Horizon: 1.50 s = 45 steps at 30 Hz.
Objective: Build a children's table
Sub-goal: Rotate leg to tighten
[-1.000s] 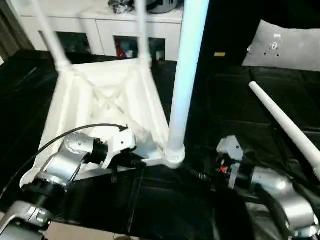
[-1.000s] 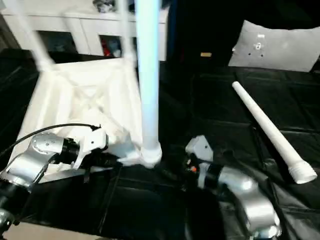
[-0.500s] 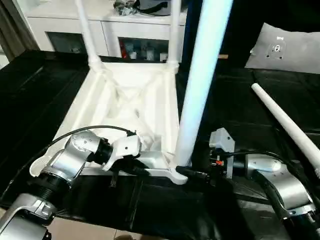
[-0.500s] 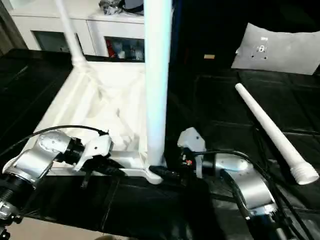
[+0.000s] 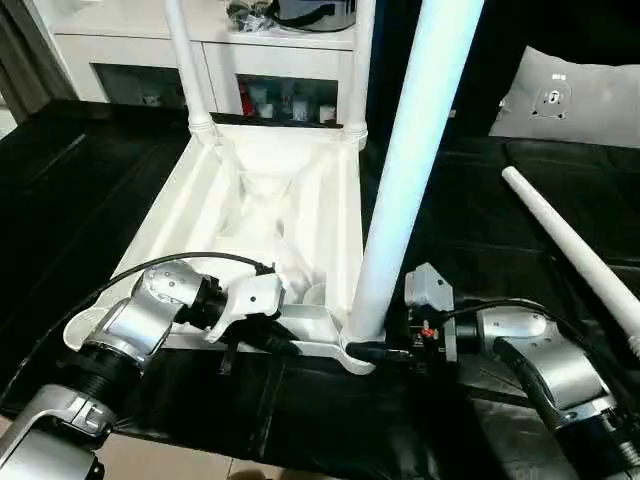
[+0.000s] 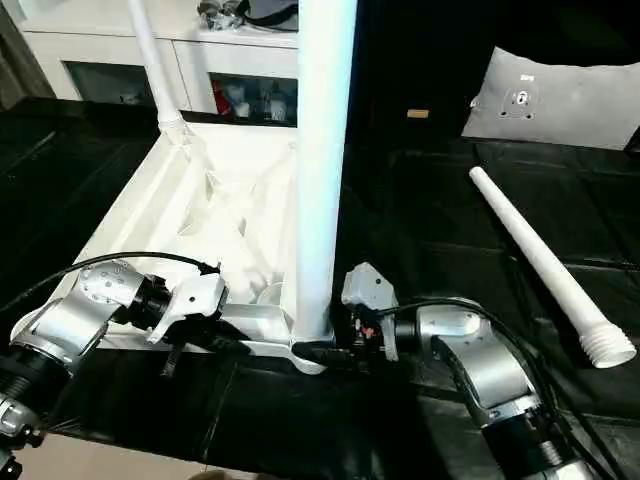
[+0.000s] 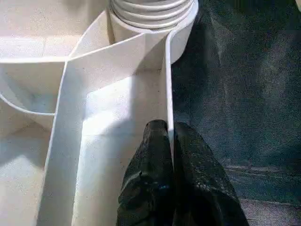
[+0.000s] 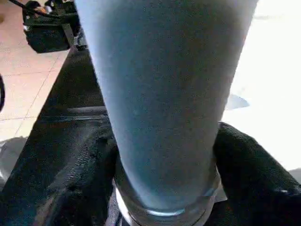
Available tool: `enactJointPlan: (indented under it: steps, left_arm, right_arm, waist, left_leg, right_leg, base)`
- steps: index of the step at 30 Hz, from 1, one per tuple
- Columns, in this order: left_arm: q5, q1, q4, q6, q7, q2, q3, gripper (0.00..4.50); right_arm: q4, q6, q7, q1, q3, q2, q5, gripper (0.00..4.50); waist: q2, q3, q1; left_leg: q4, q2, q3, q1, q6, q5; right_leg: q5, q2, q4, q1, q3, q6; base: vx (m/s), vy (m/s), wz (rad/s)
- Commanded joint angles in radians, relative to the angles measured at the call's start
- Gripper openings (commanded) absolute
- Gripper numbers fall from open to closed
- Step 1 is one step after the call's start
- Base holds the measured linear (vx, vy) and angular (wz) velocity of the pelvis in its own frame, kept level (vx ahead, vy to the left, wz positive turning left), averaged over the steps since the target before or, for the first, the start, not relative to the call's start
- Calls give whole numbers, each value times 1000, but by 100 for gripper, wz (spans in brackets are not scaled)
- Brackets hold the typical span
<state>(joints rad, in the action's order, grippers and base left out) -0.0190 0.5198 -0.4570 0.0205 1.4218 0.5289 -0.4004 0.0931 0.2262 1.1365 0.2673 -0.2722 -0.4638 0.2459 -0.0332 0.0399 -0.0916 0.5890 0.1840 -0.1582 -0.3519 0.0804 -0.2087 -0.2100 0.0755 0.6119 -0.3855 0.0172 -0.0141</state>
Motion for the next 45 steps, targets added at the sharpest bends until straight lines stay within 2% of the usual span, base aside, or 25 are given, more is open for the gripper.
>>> enactJointPlan:
  steps: [1, 8, 10, 13, 15, 18, 19, 20, 21, 23, 24, 26, 27, 28, 30, 32, 35, 37, 38, 41, 42, 44, 45]
  left_arm:
    - [18, 20, 2, 26, 36, -1, -29, 0]
    - [16, 17, 1, 24, 29, 0, -23, 0]
    - [2, 2, 27, -6, -1, -6, -3, 0]
    - [7, -21, 79, -58, -94, -24, 25, 0]
    - [21, -42, 137, -134, -195, -51, 49, 0]
    - [20, -61, 195, -216, -278, -85, 75, 0]
    - [16, -71, 224, -258, -323, -109, 90, 0]
    - [19, -85, 272, -321, -394, -153, 106, 0]
    - [23, -91, 293, -348, -423, -170, 110, 0]
    - [31, -104, 330, -396, -474, -206, 115, 0]
    - [50, -117, 366, -449, -537, -243, 117, 0]
    - [72, -131, 394, -481, -581, -272, 111, 0]
    - [92, -145, 423, -516, -636, -317, 106, 0]
    - [102, -152, 438, -535, -669, -344, 105, 0]
    - [123, -160, 469, -575, -709, -380, 88, 0]
    - [132, -163, 491, -598, -734, -406, 77, 0]
    - [134, -164, 508, -609, -731, -409, 57, 0]
    - [139, -162, 510, -611, -723, -400, 52, 0]
    - [135, -164, 514, -611, -718, -397, 55, 0]
    - [136, -164, 521, -617, -705, -382, 58, 0]
    - [130, -164, 526, -628, -692, -361, 65, 0]
    - [125, -163, 525, -630, -689, -346, 72, 0]
    - [118, -159, 516, -624, -682, -333, 79, 0]
  right_arm:
    - [20, 1, 0, 21, 2, 0, 1, 285]
    - [24, 17, 12, 18, -4, 6, 7, 267]
    - [7, 42, -3, -2, 1, 17, 22, 266]
    - [-34, 97, -76, -40, 12, 56, 37, 264]
    - [-63, 124, -170, -77, 22, 104, 29, 264]
    - [-75, 142, -265, -105, 29, 151, 6, 264]
    - [-77, 153, -317, -117, 34, 181, -2, 264]
    - [-72, 165, -404, -127, 48, 239, -13, 264]
    - [-69, 171, -442, -130, 55, 265, -16, 264]
    - [-62, 180, -505, -132, 64, 308, -28, 263]
    - [-54, 193, -569, -131, 71, 352, -44, 263]
    - [-44, 198, -626, -126, 79, 391, -55, 262]
    - [-25, 199, -693, -114, 88, 431, -71, 259]
    - [-11, 198, -730, -105, 92, 452, -82, 258]
    - [-2, 203, -769, -94, 91, 476, -103, 258]
    - [2, 203, -796, -86, 90, 483, -127, 258]
    - [18, 192, -832, -76, 123, 491, -132, 258]
    - [17, 189, -836, -77, 146, 485, -124, 258]
    - [16, 182, -838, -78, 151, 482, -128, 313]
    - [7, 179, -832, -81, 164, 477, -119, 330]
    - [-2, 182, -823, -84, 174, 475, -109, 349]
    - [-5, 180, -816, -84, 175, 469, -110, 370]
    - [-14, 176, -805, -89, 180, 465, -102, 375]
  waist:
    - [7, -52, 4]
    - [3, -52, 3]
    - [-1, -52, 3]
    - [-1, -49, 3]
    - [-2, -46, 6]
    - [-2, -40, 14]
    - [-1, -39, 21]
    - [-2, -38, 22]
    - [-3, -37, 32]
    - [-2, -40, 39]
    - [-7, -37, 50]
    - [-5, -39, 55]
    - [-16, -39, 57]
    - [-11, -39, 61]
    - [-9, -42, 61]
    - [-12, -42, 61]
    - [-18, -44, 59]
    - [-17, -43, 58]
    - [-18, -42, 58]
    - [-18, -42, 59]
    - [-20, -44, 59]
    - [-20, -44, 61]
    - [-24, -48, 61]
  left_leg:
    - [-73, 35, -3, 2, -32, -164]
    - [-73, 35, -2, 2, -28, -166]
    - [-74, 36, -2, 2, -26, -167]
    - [-77, 37, -1, 2, -17, -189]
    - [-81, 37, 0, 1, -5, -200]
    - [-89, 35, 2, 3, 20, -255]
    - [-94, 35, 5, -3, 27, -262]
    - [-93, 34, 4, -2, 28, -263]
    - [-92, 33, 4, -2, 31, -262]
    - [-92, 31, 5, -4, 31, -255]
    - [-92, 31, 4, -6, 30, -247]
    - [-89, 28, 5, -9, 20, -229]
    - [-89, 29, 4, -9, 18, -210]
    - [-88, 28, 2, -8, 15, -208]
    - [-84, 24, 2, -10, 10, -181]
    - [-82, 25, 0, -10, 1, -160]
    - [-81, 24, 0, -10, -10, -142]
    - [-82, 25, -1, -9, -10, -151]
    - [-82, 25, -1, -9, -9, -153]
    - [-83, 25, -1, -8, -8, -165]
    - [-82, 27, -1, -7, -8, -163]
    - [-80, 25, -1, -9, -10, -140]
    - [-77, 24, -1, -10, -12, -119]
  right_leg:
    - [-65, 50, -61, 42, -26, 268]
    - [-72, 50, -60, 42, -27, 266]
    - [-63, 50, -59, 42, -27, 269]
    - [-91, 51, -63, 40, -27, 263]
    - [-120, 52, -66, 40, -28, 253]
    - [-246, 51, -78, 34, -30, 217]
    - [-273, 51, -78, 37, -29, 201]
    - [-282, 51, -81, 35, -29, 196]
    - [-279, 51, -83, 30, -31, 196]
    - [-280, 49, -84, 33, -29, 191]
    - [-251, 47, -84, 31, -31, 196]
    - [-233, 45, -84, 34, -30, 193]
    - [-197, 44, -81, 33, -30, 198]
    - [-181, 42, -85, 32, -29, 201]
    - [-148, 40, -82, 37, -29, 203]
    - [-104, 39, -81, 37, -29, 208]
    - [-64, 38, -79, 39, -28, 212]
    - [-63, 38, -80, 40, -27, 213]
    - [-65, 38, -80, 40, -27, 212]
    - [-83, 38, -82, 39, -27, 210]
    - [-78, 40, -81, 41, -27, 209]
    - [-42, 38, -77, 41, -27, 212]
    - [-9, 38, -73, 44, -26, 219]
  base:
    - [0, 0, 0]
    - [0, 0, 0]
    - [0, 0, 0]
    - [0, 0, 0]
    - [0, 0, 0]
    - [0, 0, 0]
    - [0, 0, 0]
    - [0, 0, 0]
    - [0, 0, 0]
    - [0, 0, 0]
    - [0, 0, 0]
    - [0, 0, 0]
    - [0, 0, 0]
    - [0, 0, 0]
    - [0, 0, 0]
    - [0, 0, 0]
    - [0, 0, 0]
    - [0, 0, 0]
    - [0, 0, 0]
    - [0, 0, 0]
    - [0, 0, 0]
    - [0, 0, 0]
    - [0, 0, 0]
